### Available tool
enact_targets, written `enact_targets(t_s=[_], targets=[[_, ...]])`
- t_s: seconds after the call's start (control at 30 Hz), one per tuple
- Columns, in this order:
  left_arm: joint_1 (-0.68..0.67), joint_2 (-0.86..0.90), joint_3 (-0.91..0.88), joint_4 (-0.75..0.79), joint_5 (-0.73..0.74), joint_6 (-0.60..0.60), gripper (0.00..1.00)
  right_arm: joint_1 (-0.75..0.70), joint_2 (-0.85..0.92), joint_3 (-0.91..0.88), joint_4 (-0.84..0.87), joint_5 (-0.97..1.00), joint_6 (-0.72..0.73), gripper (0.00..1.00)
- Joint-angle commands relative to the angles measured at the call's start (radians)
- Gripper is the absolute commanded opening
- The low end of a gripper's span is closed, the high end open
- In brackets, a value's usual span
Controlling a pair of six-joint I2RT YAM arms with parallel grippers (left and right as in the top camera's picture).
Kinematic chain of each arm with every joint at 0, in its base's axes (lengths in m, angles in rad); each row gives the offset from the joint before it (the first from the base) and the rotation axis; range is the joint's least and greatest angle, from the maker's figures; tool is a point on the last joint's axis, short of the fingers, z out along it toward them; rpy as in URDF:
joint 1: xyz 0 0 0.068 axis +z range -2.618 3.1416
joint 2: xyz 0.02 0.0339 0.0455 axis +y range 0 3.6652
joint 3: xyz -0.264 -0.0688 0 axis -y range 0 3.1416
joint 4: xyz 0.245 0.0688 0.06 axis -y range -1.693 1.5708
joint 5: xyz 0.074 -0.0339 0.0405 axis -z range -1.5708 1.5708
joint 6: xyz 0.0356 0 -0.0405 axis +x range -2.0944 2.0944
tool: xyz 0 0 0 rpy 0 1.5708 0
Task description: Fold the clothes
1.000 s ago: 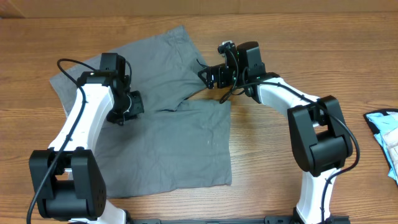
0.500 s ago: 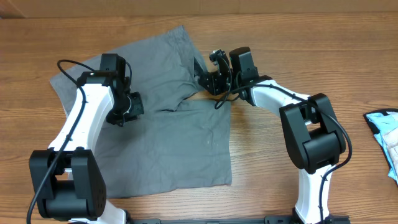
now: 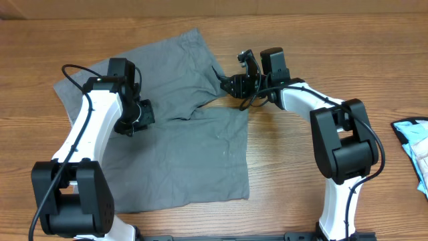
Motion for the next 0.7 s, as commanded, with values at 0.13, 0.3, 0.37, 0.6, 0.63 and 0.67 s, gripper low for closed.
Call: enact_targets(t_s=[0.13, 0.3, 0.37, 0.6, 0.63, 0.67], targets=[[-0.007, -0.001, 0.018, -0.002, 0.002, 0.008, 0.04, 0.093, 0.004, 0.022, -0.011, 0.046, 0.029, 0.22], [-0.007, -0.001, 0.018, -0.007, 0.008, 0.008, 0.04, 0.152, 0.004, 0.022, -0.096, 0.203, 0.032, 0.57], [-0.007, -0.001, 0.018, -0.01, 0.01, 0.007, 0.04, 0.16, 0.004, 0.022, -0.103, 0.288, 0.032, 0.62], [-0.007, -0.001, 0.018, -0.024, 0.017, 0.008, 0.04, 0.155, 0.004, 0.022, -0.101, 0.395, 0.032, 0.51], [-0.007, -0.001, 0.018, -0.024, 0.017, 0.008, 0.04, 0.154, 0.004, 0.022, -0.101, 0.395, 0.032, 0.51], [-0.007, -0.001, 0.018, -0.024, 0.018, 0.008, 0.04, 0.153, 0.004, 0.023, -0.102, 0.393, 0.032, 0.57]])
